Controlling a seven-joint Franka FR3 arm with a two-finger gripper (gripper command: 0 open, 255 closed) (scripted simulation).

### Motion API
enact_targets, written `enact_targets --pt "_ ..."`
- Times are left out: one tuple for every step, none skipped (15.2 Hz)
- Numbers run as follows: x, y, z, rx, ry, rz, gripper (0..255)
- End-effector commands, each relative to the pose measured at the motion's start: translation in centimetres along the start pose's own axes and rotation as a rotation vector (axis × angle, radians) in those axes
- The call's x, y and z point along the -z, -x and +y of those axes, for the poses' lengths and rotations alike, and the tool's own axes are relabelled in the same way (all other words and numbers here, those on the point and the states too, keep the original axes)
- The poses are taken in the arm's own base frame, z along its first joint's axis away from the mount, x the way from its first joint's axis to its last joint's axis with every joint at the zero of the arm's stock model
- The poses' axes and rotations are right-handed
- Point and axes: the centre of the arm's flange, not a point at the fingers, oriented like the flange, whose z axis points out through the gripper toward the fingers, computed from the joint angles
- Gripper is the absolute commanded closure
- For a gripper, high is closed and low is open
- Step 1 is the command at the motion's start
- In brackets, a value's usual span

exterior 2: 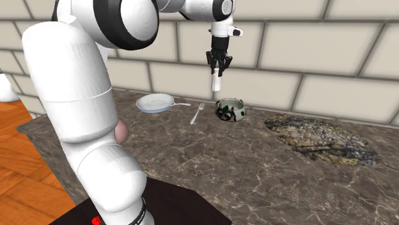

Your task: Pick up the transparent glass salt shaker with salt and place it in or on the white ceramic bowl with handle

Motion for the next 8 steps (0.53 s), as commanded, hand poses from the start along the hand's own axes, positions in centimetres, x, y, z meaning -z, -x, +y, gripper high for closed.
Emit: enact_targets --pt "0.2 -2.6 0.5 0.0 0.0 0.0 255" --pt "0.4 -3.9 0.7 0.0 0.0 0.0 255" --pt "0.5 -5.2 0.9 0.0 0.0 0.0 255" --pt "0.7 -6.5 1.1 0.0 0.0 0.0 255" --pt "0.8 -7.8 1.3 0.0 0.0 0.0 255" --pt "1.0 -9.1 1.5 0.0 0.0 0.0 255" --pt "1.1 -10.4 1.7 0.0 0.0 0.0 255" --pt "1.3 -11.7 1.9 0.0 0.0 0.0 255"
